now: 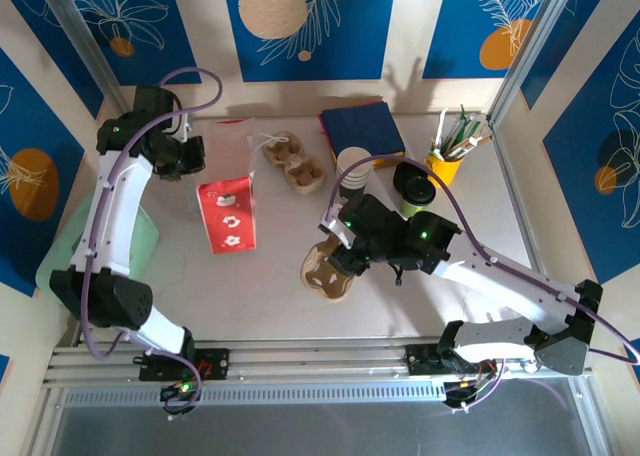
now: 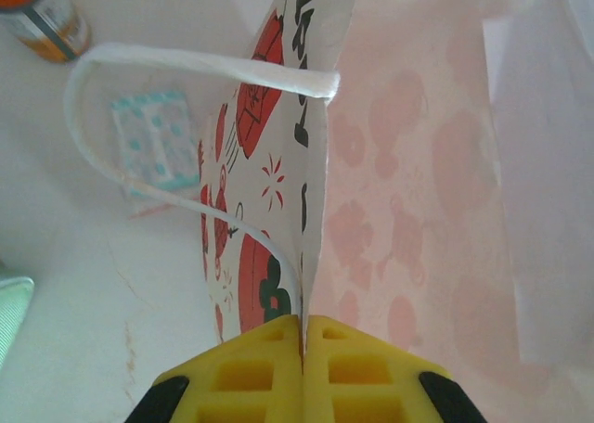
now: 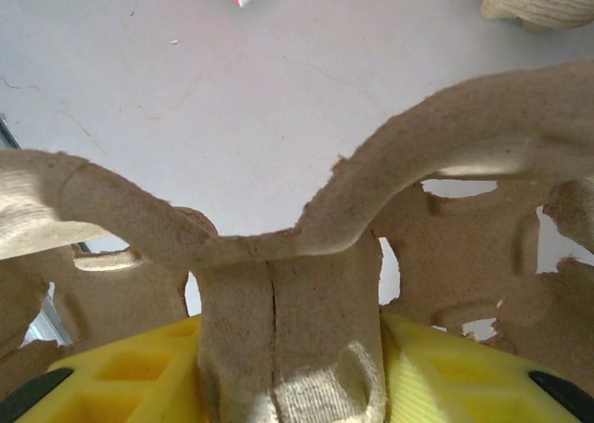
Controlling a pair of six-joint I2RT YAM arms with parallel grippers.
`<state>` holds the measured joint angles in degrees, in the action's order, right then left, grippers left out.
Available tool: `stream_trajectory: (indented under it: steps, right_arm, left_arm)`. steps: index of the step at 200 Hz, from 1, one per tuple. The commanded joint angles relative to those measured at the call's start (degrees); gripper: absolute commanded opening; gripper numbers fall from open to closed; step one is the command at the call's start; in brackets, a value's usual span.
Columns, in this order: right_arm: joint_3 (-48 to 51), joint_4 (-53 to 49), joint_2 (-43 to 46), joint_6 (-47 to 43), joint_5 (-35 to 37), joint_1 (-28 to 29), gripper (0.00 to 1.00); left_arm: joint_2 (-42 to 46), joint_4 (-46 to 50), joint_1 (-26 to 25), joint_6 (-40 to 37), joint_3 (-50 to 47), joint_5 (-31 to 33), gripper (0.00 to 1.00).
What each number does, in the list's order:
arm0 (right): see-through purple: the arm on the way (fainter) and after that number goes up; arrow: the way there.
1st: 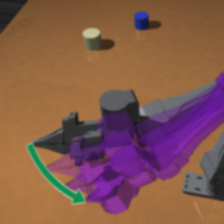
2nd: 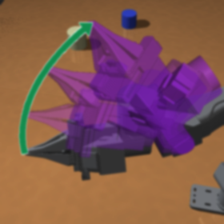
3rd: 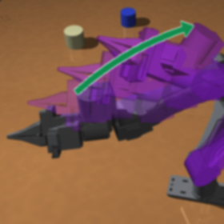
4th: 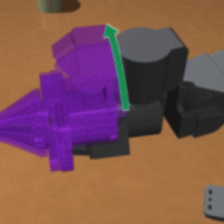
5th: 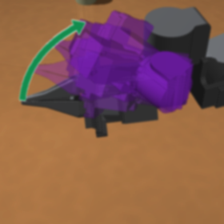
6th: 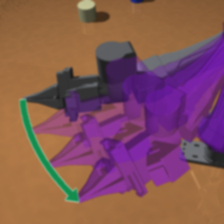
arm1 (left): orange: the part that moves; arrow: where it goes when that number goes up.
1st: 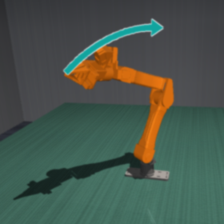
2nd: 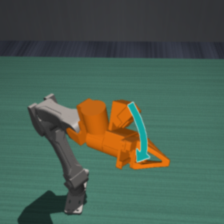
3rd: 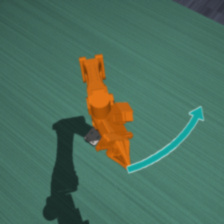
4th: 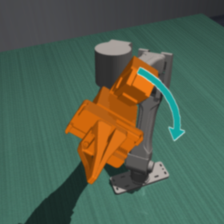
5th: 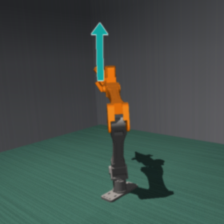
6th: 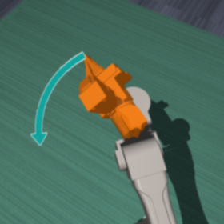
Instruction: Pack the takeout coffee
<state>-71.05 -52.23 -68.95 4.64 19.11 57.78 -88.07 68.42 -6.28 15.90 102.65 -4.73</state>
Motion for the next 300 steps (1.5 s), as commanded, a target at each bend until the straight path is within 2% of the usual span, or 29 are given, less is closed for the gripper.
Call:
stream_trajectory:
  steps: [1, 63, 101, 127, 204, 240, 266, 300]
  right_arm:
    - [-2.34, -1.49, 2.06, -0.6, -0.81, 0.71, 0.45]
    - [-5.94, -3.85, 4.64, -1.26, -1.18, 1.82, 0.45]
    - [-7.21, -5.28, 6.82, -1.05, -1.53, 2.13, 0.45]
    - [-8.93, -8.01, 8.09, 0.12, -1.09, 2.11, 0.45]
    - [-18.16, -15.03, 12.14, 1.29, -3.16, 2.22, 0.45]
    - [-22.86, -16.33, 10.27, -0.28, -4.84, 2.24, 0.45]
    - [-27.12, -17.11, 5.56, -2.28, -7.15, 2.23, 0.45]
    - [-33.78, -17.44, -1.17, -4.93, -10.12, 0.44, 0.45]
  left_arm:
    - [4.49, 2.66, -2.4, 1.58, -2.96, -2.8, 0.0]
    - [15.11, -1.97, -8.59, 4.95, -14.9, -9.92, 0.0]
    - [17.73, -4.36, -13.6, 7.23, -19.07, -10.74, 0.0]
    - [18.57, -4.72, -14.96, 8.38, -19.42, -10.89, 0.0]
    - [18.14, -13.58, -19.53, 10.86, -22.79, -14.87, 0.0]
    - [16.08, -16.42, -22.26, 10.24, -23.78, -18.33, 0.0]
    - [14.64, -16.91, -24.75, 8.8, -23.34, -18.92, 0.0]
    - [15.15, -20.64, -25.53, 9.14, -25.19, -20.48, 0.0]
